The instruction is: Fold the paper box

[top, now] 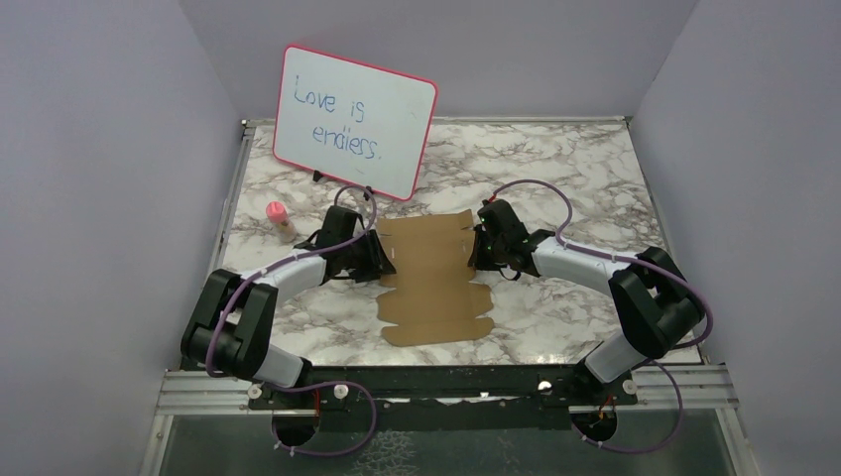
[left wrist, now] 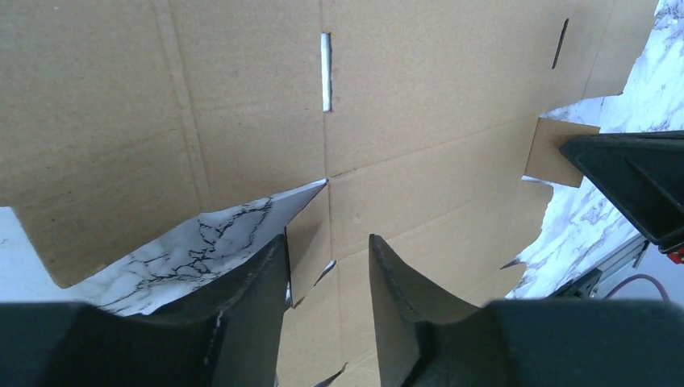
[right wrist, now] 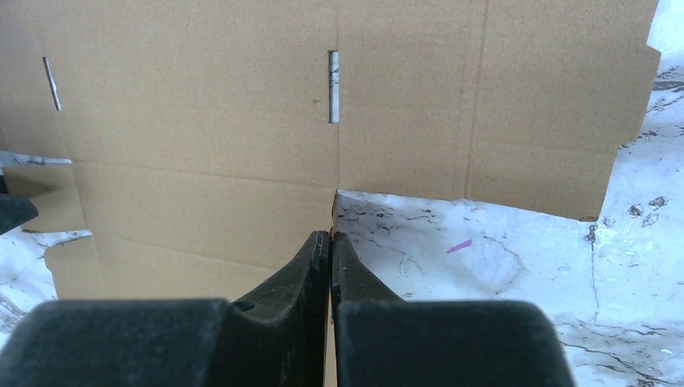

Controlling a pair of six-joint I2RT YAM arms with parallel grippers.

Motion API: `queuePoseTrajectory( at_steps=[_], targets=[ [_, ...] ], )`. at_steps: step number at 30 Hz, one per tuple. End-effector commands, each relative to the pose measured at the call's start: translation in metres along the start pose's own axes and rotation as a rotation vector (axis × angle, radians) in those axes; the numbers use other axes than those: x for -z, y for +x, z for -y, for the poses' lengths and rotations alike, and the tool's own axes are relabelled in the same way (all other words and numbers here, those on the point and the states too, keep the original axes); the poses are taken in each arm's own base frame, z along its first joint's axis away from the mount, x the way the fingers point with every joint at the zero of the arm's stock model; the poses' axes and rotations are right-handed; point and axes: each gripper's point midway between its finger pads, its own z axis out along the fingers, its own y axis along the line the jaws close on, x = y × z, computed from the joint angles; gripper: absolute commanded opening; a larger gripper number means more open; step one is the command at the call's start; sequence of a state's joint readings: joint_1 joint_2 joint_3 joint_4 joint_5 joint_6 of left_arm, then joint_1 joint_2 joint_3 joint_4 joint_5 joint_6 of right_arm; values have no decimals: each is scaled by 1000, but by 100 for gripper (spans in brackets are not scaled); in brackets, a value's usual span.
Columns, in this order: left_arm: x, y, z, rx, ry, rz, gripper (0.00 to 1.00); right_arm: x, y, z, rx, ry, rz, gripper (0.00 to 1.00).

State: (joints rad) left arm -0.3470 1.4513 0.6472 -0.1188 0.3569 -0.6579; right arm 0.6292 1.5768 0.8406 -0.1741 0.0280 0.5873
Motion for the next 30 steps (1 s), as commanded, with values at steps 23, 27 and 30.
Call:
queuePoseTrajectory(
  at_steps=[23,27,30],
  targets=[
    [-5,-7,34,-137,-50,22,42,-2,15,2,7,5,-50,10],
    [11,-28,32,-132,-51,71,55,9,-1,4,34,21,15,22],
    [28,-51,28,-108,-32,127,60,21,-18,1,68,14,77,32]
  ],
)
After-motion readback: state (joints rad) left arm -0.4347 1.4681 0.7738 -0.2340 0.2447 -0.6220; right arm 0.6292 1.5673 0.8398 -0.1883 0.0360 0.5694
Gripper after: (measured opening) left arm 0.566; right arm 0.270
